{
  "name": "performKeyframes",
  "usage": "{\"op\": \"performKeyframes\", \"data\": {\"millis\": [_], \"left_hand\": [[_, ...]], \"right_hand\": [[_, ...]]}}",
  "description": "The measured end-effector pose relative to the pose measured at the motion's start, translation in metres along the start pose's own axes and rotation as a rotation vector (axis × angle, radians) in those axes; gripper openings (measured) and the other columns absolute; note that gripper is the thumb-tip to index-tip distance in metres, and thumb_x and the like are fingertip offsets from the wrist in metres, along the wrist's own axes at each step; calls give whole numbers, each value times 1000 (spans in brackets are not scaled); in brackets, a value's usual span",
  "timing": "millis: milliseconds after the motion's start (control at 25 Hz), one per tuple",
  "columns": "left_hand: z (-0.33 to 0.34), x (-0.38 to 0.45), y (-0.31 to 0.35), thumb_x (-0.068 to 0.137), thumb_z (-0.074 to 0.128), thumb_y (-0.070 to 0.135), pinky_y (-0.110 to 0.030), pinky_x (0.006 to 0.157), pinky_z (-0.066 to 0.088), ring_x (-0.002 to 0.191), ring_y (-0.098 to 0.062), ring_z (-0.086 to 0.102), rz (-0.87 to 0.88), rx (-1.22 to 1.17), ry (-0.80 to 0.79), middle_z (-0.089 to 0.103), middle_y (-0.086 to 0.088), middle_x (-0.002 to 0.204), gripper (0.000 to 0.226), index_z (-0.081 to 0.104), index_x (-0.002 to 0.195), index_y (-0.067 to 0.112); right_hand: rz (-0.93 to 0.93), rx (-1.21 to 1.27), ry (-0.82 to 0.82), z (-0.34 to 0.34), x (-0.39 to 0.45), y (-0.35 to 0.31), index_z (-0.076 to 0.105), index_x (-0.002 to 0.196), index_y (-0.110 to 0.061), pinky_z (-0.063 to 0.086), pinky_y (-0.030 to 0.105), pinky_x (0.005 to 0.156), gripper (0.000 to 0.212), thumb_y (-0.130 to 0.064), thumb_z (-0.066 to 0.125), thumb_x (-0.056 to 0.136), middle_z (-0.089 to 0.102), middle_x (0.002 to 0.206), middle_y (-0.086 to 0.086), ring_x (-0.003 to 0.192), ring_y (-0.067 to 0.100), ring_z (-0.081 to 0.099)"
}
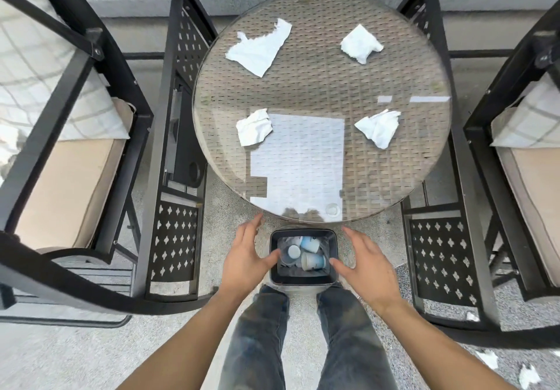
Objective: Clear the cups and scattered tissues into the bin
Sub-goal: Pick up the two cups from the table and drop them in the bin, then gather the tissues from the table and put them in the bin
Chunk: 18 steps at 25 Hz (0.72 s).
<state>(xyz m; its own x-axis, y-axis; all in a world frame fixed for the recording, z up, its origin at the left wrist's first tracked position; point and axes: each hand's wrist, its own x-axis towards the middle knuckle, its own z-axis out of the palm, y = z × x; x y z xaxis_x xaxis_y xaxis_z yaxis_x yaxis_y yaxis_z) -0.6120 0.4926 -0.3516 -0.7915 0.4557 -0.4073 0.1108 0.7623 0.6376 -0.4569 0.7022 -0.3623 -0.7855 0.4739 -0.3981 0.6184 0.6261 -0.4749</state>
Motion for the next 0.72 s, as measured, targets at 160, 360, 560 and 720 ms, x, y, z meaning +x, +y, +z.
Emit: {"op": "performKeyframes", "data": {"millis": [160, 360, 560, 720], "left_hand": [[-48, 32, 23, 78, 72, 42, -10, 72, 39, 105, 10, 48, 155, -11, 169, 48, 18, 118, 66, 35, 133, 46], [-98, 85, 49, 79, 72, 42, -20, 73, 46, 103, 3, 51, 304, 67, 172, 47, 19, 122, 63, 38, 132, 42], [-122, 151, 75, 80, 71, 45, -35, 80, 53, 109, -7, 53, 379, 110, 191, 47, 13, 127, 63, 39, 134, 39], [-130, 192, 97, 80, 67, 49, -40, 81, 53, 110, -8, 53, 366, 146, 245, 47, 15, 125, 61, 38, 133, 43]], "right_hand": [[-145, -52, 130, -34, 24, -33, 37, 135, -39, 48, 34, 93, 56, -59, 52, 85, 53, 129, -13, 118, 10, 50], [-173, -89, 264, -79, 69, -75, 39, 134, -36, 54, 38, 86, 55, -55, 56, 86, 54, 130, -10, 116, 11, 52], [-186, -122, 327, -119, 128, -90, 42, 135, -30, 51, 44, 90, 56, -51, 58, 86, 53, 131, -4, 118, 18, 51], [-164, -125, 355, -148, 177, -85, 43, 133, -31, 49, 41, 88, 55, -52, 58, 85, 55, 128, -4, 117, 20, 51]]}}
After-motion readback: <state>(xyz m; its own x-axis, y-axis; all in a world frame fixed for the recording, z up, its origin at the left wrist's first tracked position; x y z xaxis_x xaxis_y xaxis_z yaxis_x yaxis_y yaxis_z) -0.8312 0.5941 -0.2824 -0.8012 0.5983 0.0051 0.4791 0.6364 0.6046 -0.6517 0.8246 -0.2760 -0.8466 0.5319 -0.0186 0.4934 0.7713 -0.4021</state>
